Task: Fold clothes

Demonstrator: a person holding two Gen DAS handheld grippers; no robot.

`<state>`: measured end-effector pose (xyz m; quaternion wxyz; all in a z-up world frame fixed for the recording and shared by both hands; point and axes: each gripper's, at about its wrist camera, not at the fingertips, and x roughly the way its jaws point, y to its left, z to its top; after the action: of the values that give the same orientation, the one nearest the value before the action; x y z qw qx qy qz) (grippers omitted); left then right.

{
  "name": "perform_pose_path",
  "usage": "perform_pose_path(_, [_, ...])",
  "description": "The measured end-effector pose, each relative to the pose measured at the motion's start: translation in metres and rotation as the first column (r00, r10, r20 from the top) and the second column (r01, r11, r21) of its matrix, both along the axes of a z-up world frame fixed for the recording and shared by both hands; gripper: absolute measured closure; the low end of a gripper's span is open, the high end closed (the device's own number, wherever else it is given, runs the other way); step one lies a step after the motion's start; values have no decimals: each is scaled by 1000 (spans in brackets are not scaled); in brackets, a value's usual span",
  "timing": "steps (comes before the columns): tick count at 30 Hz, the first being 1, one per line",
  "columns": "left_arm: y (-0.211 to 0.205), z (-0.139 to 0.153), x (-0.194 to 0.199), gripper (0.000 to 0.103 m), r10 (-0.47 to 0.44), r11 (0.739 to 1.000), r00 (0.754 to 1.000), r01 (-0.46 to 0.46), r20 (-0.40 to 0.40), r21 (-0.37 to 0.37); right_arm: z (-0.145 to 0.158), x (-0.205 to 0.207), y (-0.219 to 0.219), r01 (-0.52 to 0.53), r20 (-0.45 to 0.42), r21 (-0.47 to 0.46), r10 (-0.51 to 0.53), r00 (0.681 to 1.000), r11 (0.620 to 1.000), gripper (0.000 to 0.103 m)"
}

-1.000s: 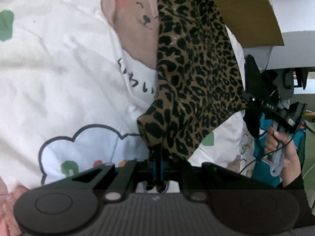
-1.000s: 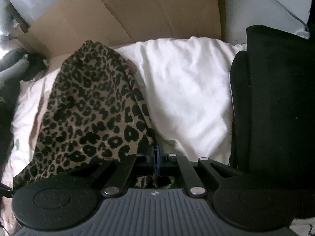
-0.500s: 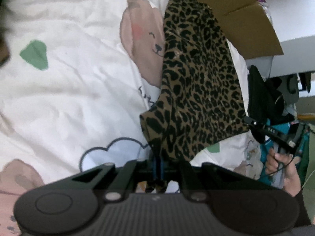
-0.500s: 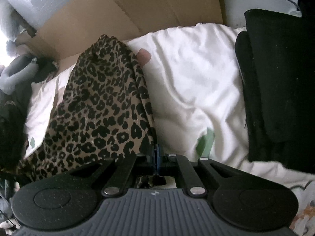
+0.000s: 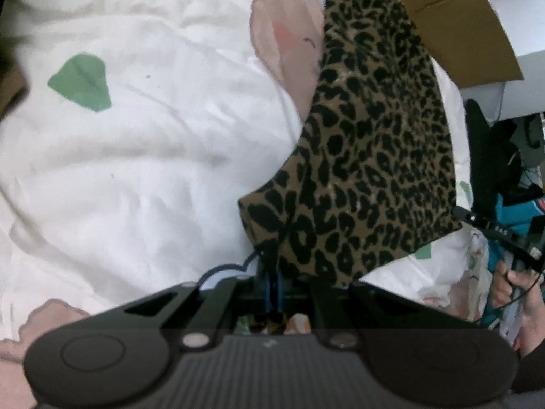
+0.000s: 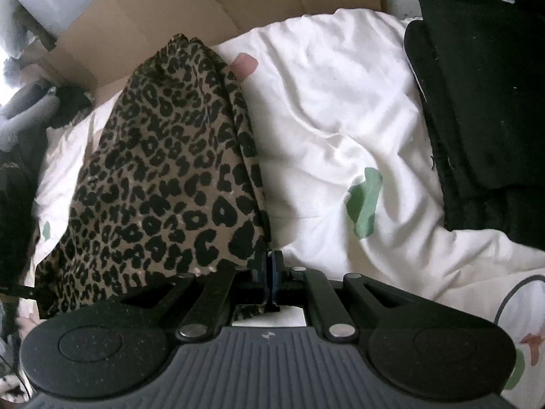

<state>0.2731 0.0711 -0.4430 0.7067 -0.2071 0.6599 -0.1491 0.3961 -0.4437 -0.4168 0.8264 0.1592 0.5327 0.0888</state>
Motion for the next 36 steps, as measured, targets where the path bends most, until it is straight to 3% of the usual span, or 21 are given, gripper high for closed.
perform_pose_path(2, [1, -4, -1, 99, 6, 1000, 1000, -6, -4, -3, -3, 2, 0, -11, -6, 6, 11, 1000, 1000, 93])
perform_pose_path(4, [2, -5, -2, 99, 9, 1000, 1000, -9, -3, -6, -4, 4, -2, -25, -2, 24, 25, 1000, 999, 69])
perform_pose_path(5, [2, -5, -3, 98, 9, 1000, 1000, -9, -2, -6, -5, 5, -3, -33, 0, 29, 33, 999, 999, 66])
perform_pose_path(17, [4, -9, -6, 98, 13, 1000, 1000, -13, 1, -15, -24, 36, -24, -41, -74, 184, 55, 996, 982, 63])
perform_pose_path(22, [5, -8, -7, 98, 16, 1000, 1000, -16, -1, -19, -24, 40, -19, -92, -81, 213, 111, 991, 973, 67])
perform_pose_path(23, [5, -8, -7, 98, 17, 1000, 1000, -17, -2, -19, -23, 39, -18, -94, -76, 204, 111, 991, 974, 74])
perform_pose_path(24, [4, -7, -6, 98, 17, 1000, 1000, -17, -3, -18, -22, 38, -18, -97, -70, 201, 114, 991, 975, 96])
perform_pose_path(25, [4, -6, -7, 98, 18, 1000, 1000, -18, -2, -17, -21, 36, -17, -102, -65, 200, 117, 991, 975, 99])
perform_pose_path(36, [13, 31, -10, 99, -6, 1000, 1000, 7, 29, -21, 18, 14, -7, -124, 6, 234, 126, 992, 964, 102])
